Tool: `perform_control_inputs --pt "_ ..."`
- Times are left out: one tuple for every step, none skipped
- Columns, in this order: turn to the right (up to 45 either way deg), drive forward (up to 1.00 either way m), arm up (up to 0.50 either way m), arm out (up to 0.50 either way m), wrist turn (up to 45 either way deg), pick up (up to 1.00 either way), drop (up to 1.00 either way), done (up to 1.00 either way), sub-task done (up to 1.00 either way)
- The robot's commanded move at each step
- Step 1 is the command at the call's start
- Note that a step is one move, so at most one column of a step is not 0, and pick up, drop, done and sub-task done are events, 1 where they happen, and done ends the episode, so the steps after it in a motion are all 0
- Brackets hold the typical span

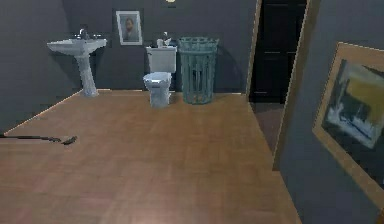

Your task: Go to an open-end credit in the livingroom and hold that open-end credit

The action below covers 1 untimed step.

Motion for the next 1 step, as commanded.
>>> perform_control_inputs --pt "12.0 0.0 0.0 0.0 0.0 0.0 0.0 0.0 0.0"
